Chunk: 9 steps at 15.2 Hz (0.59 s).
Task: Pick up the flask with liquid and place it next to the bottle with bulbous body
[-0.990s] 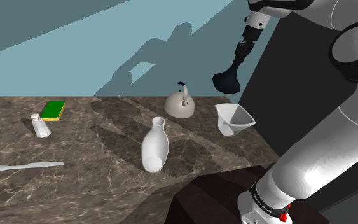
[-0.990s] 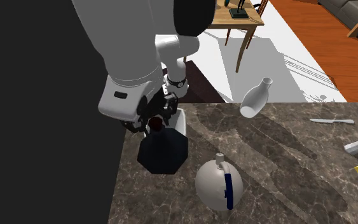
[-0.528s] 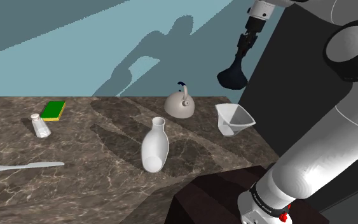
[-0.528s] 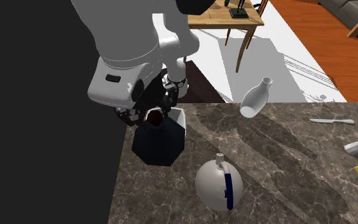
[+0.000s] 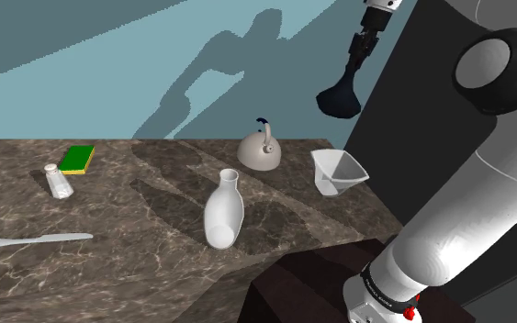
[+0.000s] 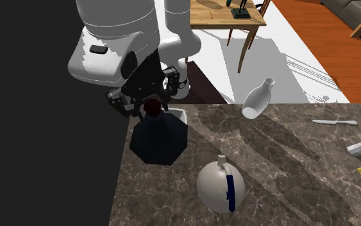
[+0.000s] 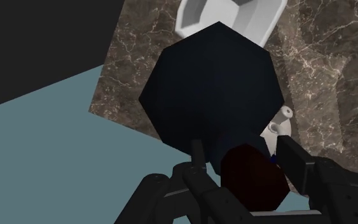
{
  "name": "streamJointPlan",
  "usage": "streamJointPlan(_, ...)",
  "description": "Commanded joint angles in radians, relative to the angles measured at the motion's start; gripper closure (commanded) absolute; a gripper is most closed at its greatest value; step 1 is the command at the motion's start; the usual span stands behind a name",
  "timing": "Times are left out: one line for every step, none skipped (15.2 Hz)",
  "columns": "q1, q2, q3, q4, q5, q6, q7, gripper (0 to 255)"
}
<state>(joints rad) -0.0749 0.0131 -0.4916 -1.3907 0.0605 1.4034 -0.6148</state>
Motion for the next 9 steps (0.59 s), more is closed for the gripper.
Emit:
streamJointPlan(-0.003,0.014,-0.003,0.044,0.008,-0.031,-0.002,255)
streamJointPlan(-0.006,0.024,-0.005,0.07,0.013,-0.048,-0.005,255)
streamJointPlan(-0.009,0.034,-0.007,0.097,0.018,-0.065,-0.007,255)
streamJointPlan(-0.012,0.045,-0.01,0.124,0.024,-0.083,-0.01,255)
streamJointPlan(-0.016,0.057,-0.012,0.153,0.031,-0.102,-0.013,255)
streamJointPlan(-0.02,0.07,-0.015,0.183,0.038,-0.121,-0.016,255)
streamJointPlan(-0.025,0.081,-0.017,0.208,0.044,-0.137,-0.018,255)
streamJointPlan(-0.001,0.041,-0.002,0.163,0.023,-0.124,0.012,255)
streamJointPlan(0.021,0.004,0.014,0.121,0.004,-0.113,0.043,255)
